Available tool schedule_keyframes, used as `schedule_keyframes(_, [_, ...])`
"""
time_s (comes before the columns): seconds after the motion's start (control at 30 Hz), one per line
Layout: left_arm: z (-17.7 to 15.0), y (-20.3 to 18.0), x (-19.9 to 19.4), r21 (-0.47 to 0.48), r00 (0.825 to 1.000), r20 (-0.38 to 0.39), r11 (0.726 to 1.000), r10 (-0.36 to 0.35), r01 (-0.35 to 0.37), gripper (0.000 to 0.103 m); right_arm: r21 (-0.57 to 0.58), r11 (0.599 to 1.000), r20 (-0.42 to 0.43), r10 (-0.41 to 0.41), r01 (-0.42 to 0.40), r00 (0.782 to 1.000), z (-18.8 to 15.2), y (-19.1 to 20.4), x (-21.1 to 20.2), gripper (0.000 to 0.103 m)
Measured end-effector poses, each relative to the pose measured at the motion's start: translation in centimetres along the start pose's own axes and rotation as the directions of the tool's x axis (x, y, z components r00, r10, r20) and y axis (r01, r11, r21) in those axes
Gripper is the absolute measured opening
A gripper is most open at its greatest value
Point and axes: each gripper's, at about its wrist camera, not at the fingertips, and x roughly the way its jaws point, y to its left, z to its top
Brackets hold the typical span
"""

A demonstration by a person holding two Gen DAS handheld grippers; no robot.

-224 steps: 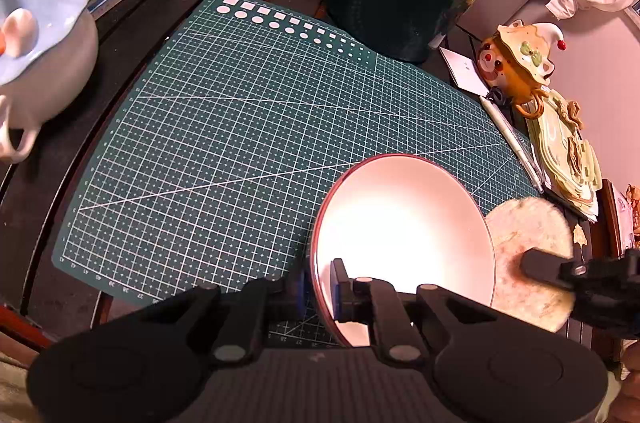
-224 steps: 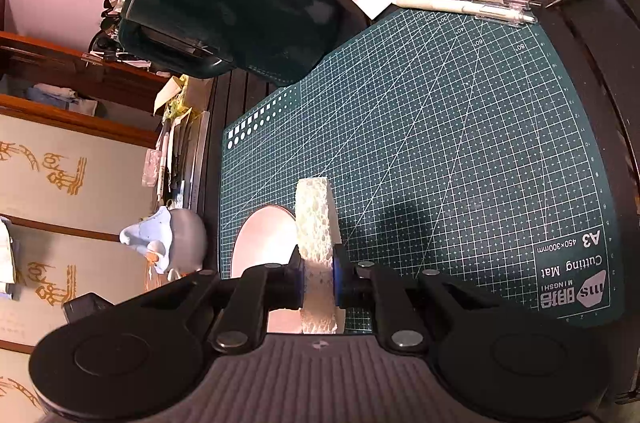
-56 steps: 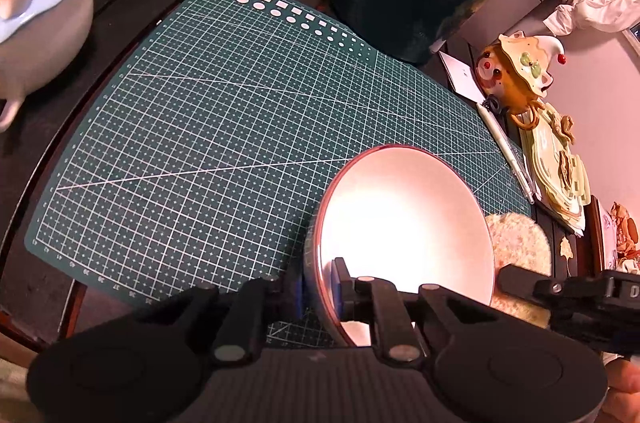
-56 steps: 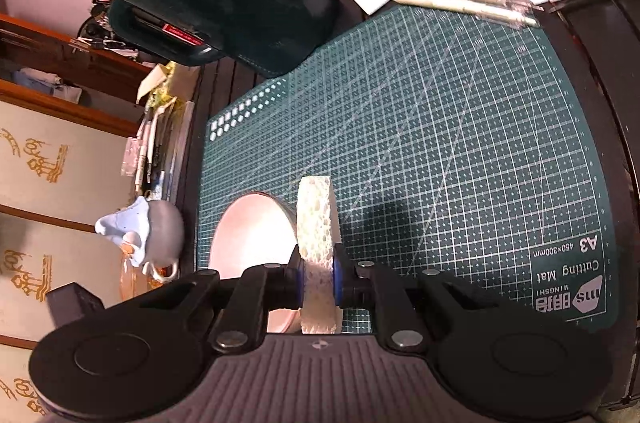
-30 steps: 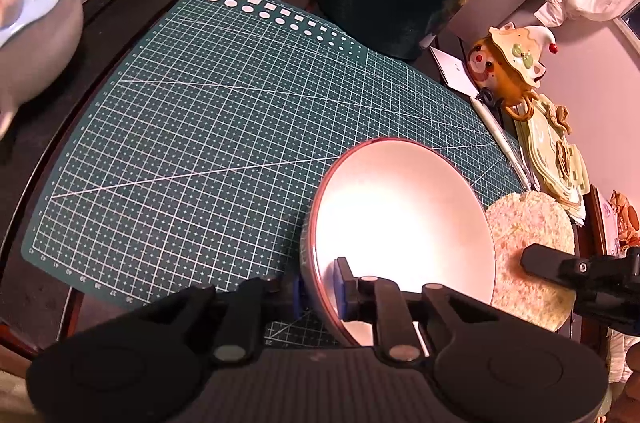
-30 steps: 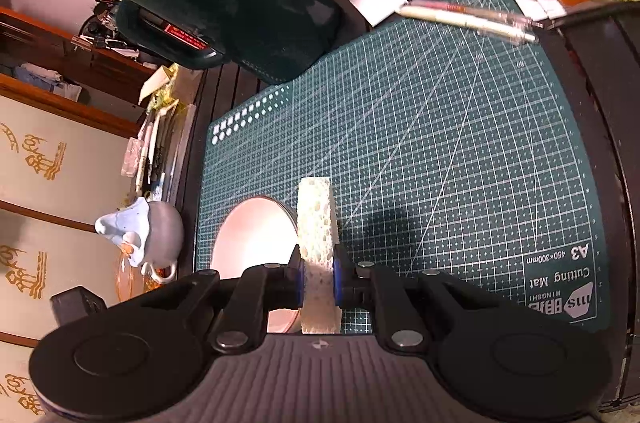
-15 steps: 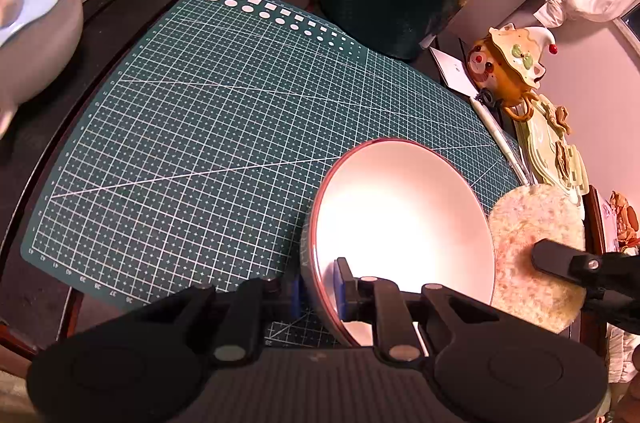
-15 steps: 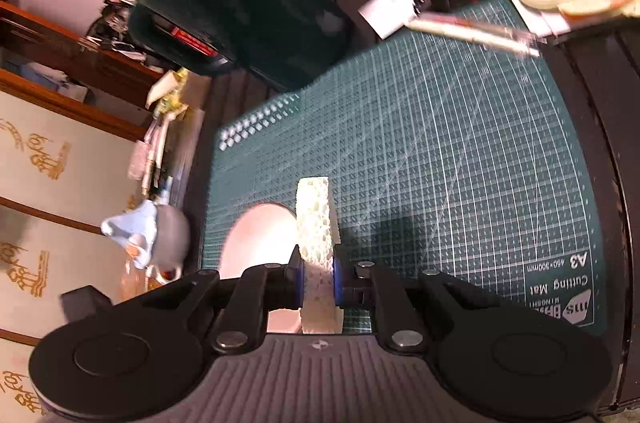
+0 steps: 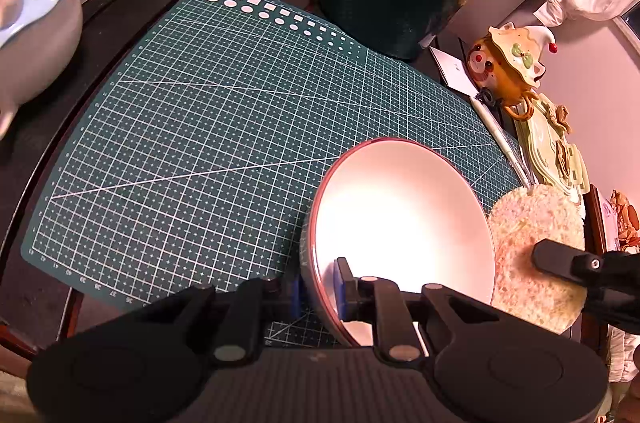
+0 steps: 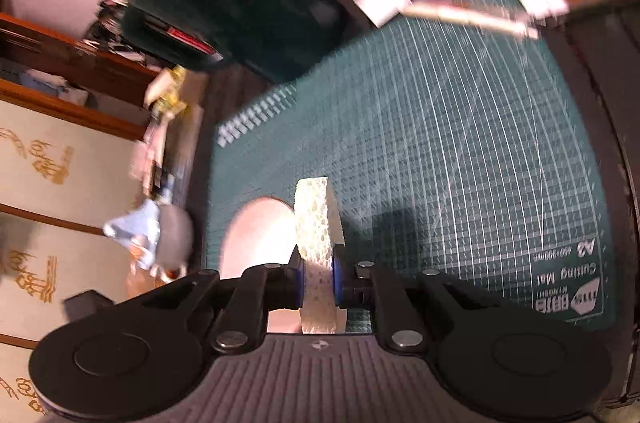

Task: Clean bowl
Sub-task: 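Rub the sponge along the bowl's outer wall with the right tool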

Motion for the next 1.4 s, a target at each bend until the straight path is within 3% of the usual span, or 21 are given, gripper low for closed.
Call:
schedule_keyframes(0.3, [0.1,0.2,0.0,0.005,1.0,-0.002,1.0,0.0,0.0,0.015,0.05,0.998,-0.112,-0.041,0.047,0.993,-0.4,-1.8,3.6,0.013])
schedule_keyframes(0.57, [0.0,-0.3,0.1,0.003,1.0,0.0,1.0,0.005,-0.005,0.016,0.008,1.0,-0.019,0.006,-0.006,1.0,-0.1,-0.4,0.4,0.013])
schedule_keyframes(0.87, [0.1,-0.1,0.2,0.004,1.0,0.002,1.0,0.005,-0.005,0.016,0.029,0.998,-0.115,-0.056,0.06,0.992,-0.7,-1.5,3.5,0.012])
schedule_keyframes(1.1, [0.1,0.0,0.2,0.004,1.0,0.003,1.0,0.005,-0.005,0.016,0.003,1.0,-0.005,-0.001,0.001,1.0,-0.2,-0.5,0.0,0.012])
schedule_keyframes(1.4, [0.1,0.1,0.1,0.001,1.0,0.001,1.0,0.002,-0.002,0.016,0.029,0.997,-0.112,-0.067,0.071,0.991,-0.7,-1.4,3.6,0.012])
